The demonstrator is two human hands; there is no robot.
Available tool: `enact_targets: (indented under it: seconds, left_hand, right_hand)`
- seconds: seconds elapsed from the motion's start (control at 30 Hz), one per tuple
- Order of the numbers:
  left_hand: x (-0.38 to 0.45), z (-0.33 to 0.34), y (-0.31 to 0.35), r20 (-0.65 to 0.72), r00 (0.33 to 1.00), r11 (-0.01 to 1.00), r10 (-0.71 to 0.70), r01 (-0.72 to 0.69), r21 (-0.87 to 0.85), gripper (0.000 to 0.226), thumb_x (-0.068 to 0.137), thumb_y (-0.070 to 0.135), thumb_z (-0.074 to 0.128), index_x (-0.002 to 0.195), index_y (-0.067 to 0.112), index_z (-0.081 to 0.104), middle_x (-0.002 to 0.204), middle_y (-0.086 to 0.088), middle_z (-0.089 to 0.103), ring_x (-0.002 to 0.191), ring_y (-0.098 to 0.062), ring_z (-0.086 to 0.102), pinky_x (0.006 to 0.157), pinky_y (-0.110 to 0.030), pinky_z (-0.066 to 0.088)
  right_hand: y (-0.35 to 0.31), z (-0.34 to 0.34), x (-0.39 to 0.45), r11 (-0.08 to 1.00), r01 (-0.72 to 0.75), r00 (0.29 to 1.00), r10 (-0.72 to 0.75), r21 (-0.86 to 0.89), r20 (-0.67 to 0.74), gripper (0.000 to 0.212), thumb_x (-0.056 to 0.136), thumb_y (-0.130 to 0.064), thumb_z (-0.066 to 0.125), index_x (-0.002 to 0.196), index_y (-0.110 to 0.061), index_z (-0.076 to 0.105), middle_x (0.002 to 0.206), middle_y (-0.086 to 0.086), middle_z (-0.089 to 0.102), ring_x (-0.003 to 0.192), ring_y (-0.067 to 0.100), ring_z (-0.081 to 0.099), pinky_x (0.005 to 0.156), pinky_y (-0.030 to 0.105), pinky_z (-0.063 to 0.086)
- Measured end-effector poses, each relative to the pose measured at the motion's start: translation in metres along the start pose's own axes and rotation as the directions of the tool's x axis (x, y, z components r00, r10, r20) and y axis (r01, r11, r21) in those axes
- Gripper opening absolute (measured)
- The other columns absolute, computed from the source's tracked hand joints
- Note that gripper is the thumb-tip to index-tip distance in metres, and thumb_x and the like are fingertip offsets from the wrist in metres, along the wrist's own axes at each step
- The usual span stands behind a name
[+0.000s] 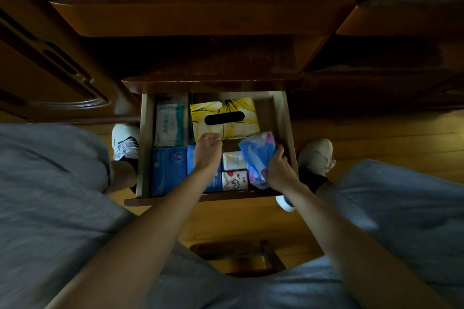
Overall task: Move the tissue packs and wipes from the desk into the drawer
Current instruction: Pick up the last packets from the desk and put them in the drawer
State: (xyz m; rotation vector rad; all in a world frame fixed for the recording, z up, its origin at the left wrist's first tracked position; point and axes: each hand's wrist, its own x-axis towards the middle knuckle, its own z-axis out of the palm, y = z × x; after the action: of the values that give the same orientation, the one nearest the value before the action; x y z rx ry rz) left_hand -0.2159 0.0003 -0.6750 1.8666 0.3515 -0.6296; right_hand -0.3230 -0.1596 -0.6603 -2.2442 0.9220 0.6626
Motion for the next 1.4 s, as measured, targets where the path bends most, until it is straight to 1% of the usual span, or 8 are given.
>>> enact_targets:
  seconds: [0.1, 0.2, 0.43, 0.63, 0.83, 1.2, 1.3, 1.4]
  left_hand:
    - [-0.003, -0.002, -0.003, 0.060, 0.984, 0.959, 0.166, -0.175, 0.223, 0.026, 0.095, 0.016, 0.055, 0.119, 0.021, 0.061, 0.114, 0.002, 0.066, 0.097, -0.011, 0.062, 0.071, -0.024, 0.048]
    - [-0.001, -0.005, -0.013, 0.297, 0.866, 0.624, 0.401, -0.496, 0.604, 0.037, 0.094, 0.018, 0.058, 0.131, 0.019, 0.059, 0.131, -0.001, 0.058, 0.120, -0.018, 0.052, 0.093, -0.035, 0.049]
    - [0.001, 0.015, -0.026, 0.620, 0.752, 0.128, 0.224, -0.653, 0.746, 0.065, 0.093, 0.046, 0.054, 0.149, 0.019, 0.035, 0.147, -0.004, 0.044, 0.142, -0.026, 0.030, 0.120, -0.045, 0.012]
    - [0.008, 0.015, -0.027, 0.607, 0.765, 0.174, 0.212, -0.641, 0.747, 0.053, 0.095, 0.044, 0.051, 0.141, 0.017, 0.042, 0.136, -0.005, 0.053, 0.134, -0.023, 0.044, 0.122, -0.048, 0.006]
    - [0.008, 0.013, -0.026, 0.616, 0.756, 0.199, 0.221, -0.653, 0.730, 0.054, 0.095, 0.044, 0.054, 0.140, 0.017, 0.043, 0.134, -0.005, 0.055, 0.132, -0.024, 0.046, 0.122, -0.048, 0.002]
    - [0.011, 0.014, -0.024, 0.614, 0.752, 0.227, 0.239, -0.658, 0.718, 0.054, 0.094, 0.044, 0.055, 0.140, 0.019, 0.046, 0.137, -0.004, 0.055, 0.131, -0.024, 0.047, 0.119, -0.046, 0.015]
    - [0.015, 0.015, -0.007, 0.475, 0.742, 0.326, 0.473, -0.648, 0.688, 0.044, 0.092, 0.035, 0.055, 0.134, 0.021, 0.055, 0.127, -0.003, 0.059, 0.116, -0.022, 0.053, 0.095, -0.038, 0.043]
    - [0.034, 0.017, 0.025, 0.422, 0.633, 0.189, 0.649, -0.671, 0.717, 0.047, 0.088, 0.035, 0.058, 0.133, 0.021, 0.056, 0.127, -0.004, 0.056, 0.117, -0.024, 0.051, 0.092, -0.038, 0.044]
  right_hand:
    - [-0.004, 0.003, 0.001, 1.000, -0.012, 1.000, 0.011, -0.022, -0.022, 0.105, 0.090, -0.018, 0.074, 0.159, -0.006, -0.004, 0.151, 0.018, 0.041, 0.134, 0.034, 0.050, 0.104, 0.043, 0.048]
    - [-0.015, -0.002, 0.005, 0.983, 0.071, 0.981, -0.100, -0.167, -0.167, 0.110, 0.085, -0.021, 0.079, 0.159, -0.004, 0.000, 0.161, 0.016, 0.027, 0.146, 0.033, 0.034, 0.115, 0.042, 0.037]
    - [-0.019, -0.032, 0.029, 0.836, 0.296, 0.933, -0.357, -0.462, -0.048, 0.081, 0.088, -0.038, 0.068, 0.155, -0.018, 0.027, 0.160, 0.011, 0.031, 0.146, 0.035, 0.028, 0.116, 0.049, 0.033]
    - [-0.027, -0.026, 0.050, 0.766, 0.230, 0.972, -0.214, -0.600, 0.100, 0.072, 0.088, -0.041, 0.066, 0.141, -0.004, 0.034, 0.138, 0.023, 0.050, 0.127, 0.039, 0.049, 0.098, 0.046, 0.046]
    - [-0.022, -0.018, 0.069, 0.582, 0.296, 0.954, -0.220, -0.757, 0.204, 0.072, 0.087, -0.045, 0.062, 0.145, -0.009, 0.038, 0.148, 0.014, 0.045, 0.136, 0.033, 0.036, 0.111, 0.043, 0.033]
    - [-0.013, -0.012, 0.068, 0.732, 0.294, 0.947, -0.136, -0.615, 0.290, 0.080, 0.086, -0.052, 0.063, 0.147, -0.009, 0.034, 0.148, 0.019, 0.048, 0.135, 0.035, 0.047, 0.112, 0.046, 0.036]
    - [-0.012, -0.020, 0.068, 0.787, 0.316, 0.929, -0.145, -0.529, 0.340, 0.093, 0.089, -0.058, 0.050, 0.160, -0.009, 0.013, 0.166, 0.023, 0.015, 0.154, 0.037, 0.013, 0.126, 0.047, 0.008]
    - [-0.018, -0.030, 0.068, 0.854, 0.304, 0.930, -0.170, -0.423, 0.325, 0.084, 0.088, -0.057, 0.045, 0.157, -0.012, 0.027, 0.165, 0.018, 0.022, 0.151, 0.037, 0.020, 0.120, 0.049, 0.022]
